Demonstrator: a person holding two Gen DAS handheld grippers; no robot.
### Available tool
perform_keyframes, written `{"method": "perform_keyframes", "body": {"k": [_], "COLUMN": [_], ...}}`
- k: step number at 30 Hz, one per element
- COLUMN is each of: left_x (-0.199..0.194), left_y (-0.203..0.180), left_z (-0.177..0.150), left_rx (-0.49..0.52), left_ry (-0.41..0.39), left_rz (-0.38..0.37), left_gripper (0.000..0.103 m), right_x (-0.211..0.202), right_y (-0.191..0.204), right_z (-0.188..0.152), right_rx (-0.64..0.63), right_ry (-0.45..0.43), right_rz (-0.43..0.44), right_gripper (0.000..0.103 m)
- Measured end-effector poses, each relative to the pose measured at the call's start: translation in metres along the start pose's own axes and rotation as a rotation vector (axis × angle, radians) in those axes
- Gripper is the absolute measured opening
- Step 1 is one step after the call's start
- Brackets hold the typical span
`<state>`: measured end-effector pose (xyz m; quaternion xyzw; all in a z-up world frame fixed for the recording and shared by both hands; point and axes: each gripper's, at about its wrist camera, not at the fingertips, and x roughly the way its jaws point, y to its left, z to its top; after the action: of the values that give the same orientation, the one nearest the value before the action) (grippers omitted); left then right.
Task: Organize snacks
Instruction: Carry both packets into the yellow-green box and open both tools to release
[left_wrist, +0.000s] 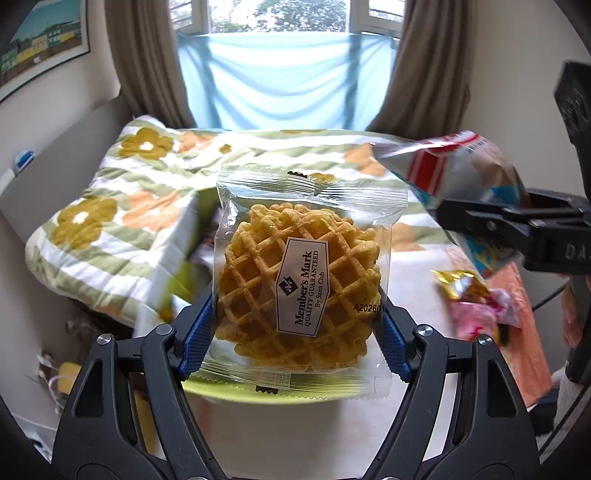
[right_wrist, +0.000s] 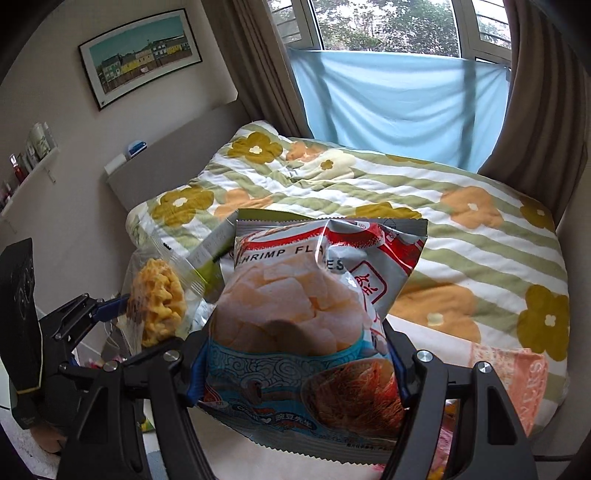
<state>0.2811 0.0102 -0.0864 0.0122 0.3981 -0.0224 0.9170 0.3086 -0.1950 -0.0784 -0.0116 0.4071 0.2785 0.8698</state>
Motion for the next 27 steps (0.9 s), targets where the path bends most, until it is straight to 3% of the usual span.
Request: {"method": "perform_keyframes", "body": {"k": [6, 9, 17, 19, 20, 27], "left_x": [0.03, 0.058, 0.122, 0.127, 0.128, 0.12], "left_y": [0.076, 0.102, 0.12, 0.12, 0.122, 0.137], "left_z": [0.024, 0.03, 0.023, 0.021, 0.021, 0.006], "left_rx": [-0.005, 0.02, 0.051, 0.052, 0.055, -0.004], "left_ry": [0.043, 0.1, 0.214, 0.218, 0.222, 0.262], "left_rz": [-0.013, -0.045, -0.147, -0.139, -0.133, -0.132], "left_gripper": [0.074, 0.074, 0.075, 0.083, 0.1, 0.103], "right_x": [0.041, 0.062, 0.09, 0.093, 0.094, 0.103], "right_y": [0.039, 0.053, 0.061, 0.062, 0.062, 0.062], "right_z": [0.026, 0.035, 0.034, 0.034, 0.034, 0.041], "right_rx": [0.047, 0.097, 0.228, 0.235, 0.236, 0.215], "right_ry": [0.0, 0.008, 0.037, 0.05, 0.053, 0.074], "right_rz": [-0.014, -0.032, -0.087, -0.096, -0.1, -0.082], "right_gripper": [0.069, 0.069, 0.069, 0.069, 0.069, 0.069]}}
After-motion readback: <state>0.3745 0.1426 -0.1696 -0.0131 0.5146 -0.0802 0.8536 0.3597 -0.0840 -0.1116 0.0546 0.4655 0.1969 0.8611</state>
